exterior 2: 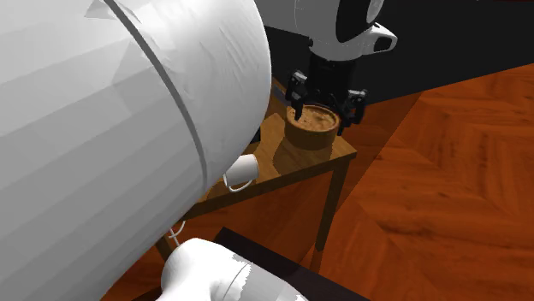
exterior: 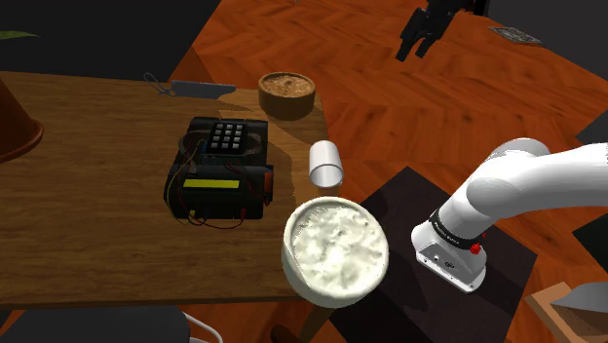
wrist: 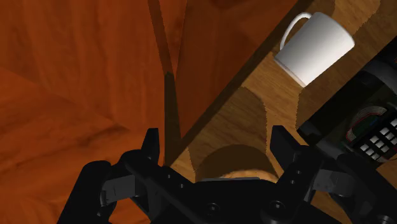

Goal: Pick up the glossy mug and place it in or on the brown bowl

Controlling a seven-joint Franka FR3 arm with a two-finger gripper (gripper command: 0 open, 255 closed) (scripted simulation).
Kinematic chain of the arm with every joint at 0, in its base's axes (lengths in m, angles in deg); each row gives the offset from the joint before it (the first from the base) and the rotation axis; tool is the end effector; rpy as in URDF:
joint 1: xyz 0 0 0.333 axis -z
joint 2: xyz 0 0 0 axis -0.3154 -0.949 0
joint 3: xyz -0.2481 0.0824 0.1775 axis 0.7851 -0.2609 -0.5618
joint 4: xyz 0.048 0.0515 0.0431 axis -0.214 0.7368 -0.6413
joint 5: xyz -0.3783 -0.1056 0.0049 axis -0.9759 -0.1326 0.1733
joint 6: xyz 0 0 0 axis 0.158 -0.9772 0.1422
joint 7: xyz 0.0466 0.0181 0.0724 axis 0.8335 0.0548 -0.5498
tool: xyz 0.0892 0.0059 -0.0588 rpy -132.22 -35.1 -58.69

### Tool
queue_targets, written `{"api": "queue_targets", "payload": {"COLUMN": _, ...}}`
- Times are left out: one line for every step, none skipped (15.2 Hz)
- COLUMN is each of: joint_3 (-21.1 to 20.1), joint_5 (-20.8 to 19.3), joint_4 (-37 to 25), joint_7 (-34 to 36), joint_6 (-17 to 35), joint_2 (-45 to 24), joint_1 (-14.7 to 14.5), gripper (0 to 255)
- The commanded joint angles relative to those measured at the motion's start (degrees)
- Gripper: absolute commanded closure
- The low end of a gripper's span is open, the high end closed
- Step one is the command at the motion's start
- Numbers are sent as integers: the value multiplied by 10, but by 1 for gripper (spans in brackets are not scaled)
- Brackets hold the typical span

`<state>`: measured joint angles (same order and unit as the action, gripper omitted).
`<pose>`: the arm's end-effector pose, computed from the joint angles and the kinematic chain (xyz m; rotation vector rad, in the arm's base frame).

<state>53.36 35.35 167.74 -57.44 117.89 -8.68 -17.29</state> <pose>0.3040 -0.0189 0.6193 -3.0537 0.0487 -0.2079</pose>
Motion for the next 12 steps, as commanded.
{"api": "queue_targets", "payload": {"joint_3": 0, "joint_5": 0, "joint_4": 0, "joint_7": 0, "joint_6": 0, "joint_2": 0, "joint_1": 0, "gripper": 0}}
{"api": "queue_targets", "payload": {"joint_3": -22, "joint_5": 0, "joint_4": 16, "joint_7": 24, "joint_6": 8, "joint_2": 17, "joint_1": 1, "gripper": 0}}
{"api": "queue_targets", "payload": {"joint_3": -45, "joint_5": 0, "joint_4": 31, "joint_7": 47, "joint_6": 15, "joint_2": 33, "joint_1": 1, "gripper": 0}}
{"api": "queue_targets", "payload": {"joint_3": -69, "joint_5": 2, "joint_4": 45, "joint_7": 71, "joint_6": 22, "joint_2": 47, "joint_1": 2, "gripper": 0}}
{"api": "queue_targets", "payload": {"joint_3": -93, "joint_5": 3, "joint_4": 58, "joint_7": 95, "joint_6": 28, "joint_2": 60, "joint_1": 1, "gripper": 0}}
{"api": "queue_targets", "payload": {"joint_3": -117, "joint_5": 6, "joint_4": 69, "joint_7": 118, "joint_6": 34, "joint_2": 71, "joint_1": 1, "gripper": 0}}
{"api": "queue_targets", "payload": {"joint_3": -142, "joint_5": 8, "joint_4": 79, "joint_7": 143, "joint_6": 40, "joint_2": 80, "joint_1": 0, "gripper": 0}}
{"api": "queue_targets", "payload": {"joint_3": -167, "joint_5": 11, "joint_4": 88, "joint_7": 167, "joint_6": 46, "joint_2": 88, "joint_1": 0, "gripper": 0}}
{"api": "queue_targets", "payload": {"joint_3": -193, "joint_5": 14, "joint_4": 95, "joint_7": 191, "joint_6": 51, "joint_2": 95, "joint_1": -1, "gripper": 0}}
{"api": "queue_targets", "payload": {"joint_3": -219, "joint_5": 17, "joint_4": 101, "joint_7": 216, "joint_6": 57, "joint_2": 99, "joint_1": -2, "gripper": 0}}
{"api": "queue_targets", "payload": {"joint_3": -246, "joint_5": 21, "joint_4": 106, "joint_7": 241, "joint_6": 62, "joint_2": 102, "joint_1": -2, "gripper": 0}}
{"api": "queue_targets", "payload": {"joint_3": -273, "joint_5": 24, "joint_4": 109, "joint_7": 266, "joint_6": 66, "joint_2": 103, "joint_1": -1, "gripper": 0}}
